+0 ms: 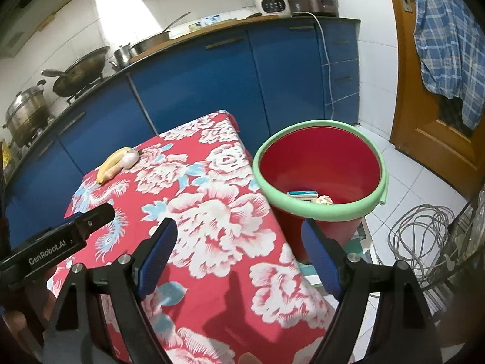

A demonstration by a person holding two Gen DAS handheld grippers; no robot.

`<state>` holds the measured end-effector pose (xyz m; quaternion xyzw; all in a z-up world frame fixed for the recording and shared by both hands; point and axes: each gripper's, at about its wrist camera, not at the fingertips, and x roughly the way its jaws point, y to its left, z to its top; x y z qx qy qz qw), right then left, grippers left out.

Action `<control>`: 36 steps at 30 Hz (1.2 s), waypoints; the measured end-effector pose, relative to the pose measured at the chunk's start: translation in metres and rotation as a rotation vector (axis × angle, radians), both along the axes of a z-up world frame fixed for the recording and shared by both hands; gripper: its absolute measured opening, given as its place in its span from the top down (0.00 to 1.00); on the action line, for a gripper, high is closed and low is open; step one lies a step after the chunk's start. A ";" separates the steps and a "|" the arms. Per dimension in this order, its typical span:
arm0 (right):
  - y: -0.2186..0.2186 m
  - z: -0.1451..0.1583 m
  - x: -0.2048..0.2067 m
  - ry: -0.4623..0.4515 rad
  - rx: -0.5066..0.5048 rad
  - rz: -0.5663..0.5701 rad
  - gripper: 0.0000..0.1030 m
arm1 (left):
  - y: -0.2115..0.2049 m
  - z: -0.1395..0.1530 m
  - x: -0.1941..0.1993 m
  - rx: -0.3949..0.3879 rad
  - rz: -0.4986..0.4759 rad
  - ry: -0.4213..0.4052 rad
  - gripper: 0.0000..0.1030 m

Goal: Collect trash

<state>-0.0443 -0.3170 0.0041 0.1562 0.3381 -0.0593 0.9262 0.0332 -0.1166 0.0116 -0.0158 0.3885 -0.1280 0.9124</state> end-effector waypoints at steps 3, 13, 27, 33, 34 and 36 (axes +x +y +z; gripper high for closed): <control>0.005 0.000 -0.005 -0.006 -0.008 0.004 0.19 | 0.004 0.000 -0.007 0.006 0.015 -0.010 0.29; 0.012 0.003 -0.014 -0.022 -0.015 0.022 0.19 | 0.015 0.000 -0.021 0.011 0.055 -0.021 0.29; 0.020 0.007 -0.014 -0.024 -0.024 0.031 0.19 | 0.024 0.005 -0.024 0.007 0.084 -0.042 0.29; 0.020 0.007 -0.014 -0.024 -0.023 0.032 0.19 | 0.025 0.007 -0.025 0.004 0.086 -0.048 0.29; 0.021 0.007 -0.014 -0.025 -0.023 0.032 0.19 | 0.026 0.007 -0.025 0.004 0.086 -0.049 0.29; 0.021 0.007 -0.014 -0.024 -0.023 0.031 0.19 | 0.025 0.008 -0.026 0.003 0.087 -0.051 0.29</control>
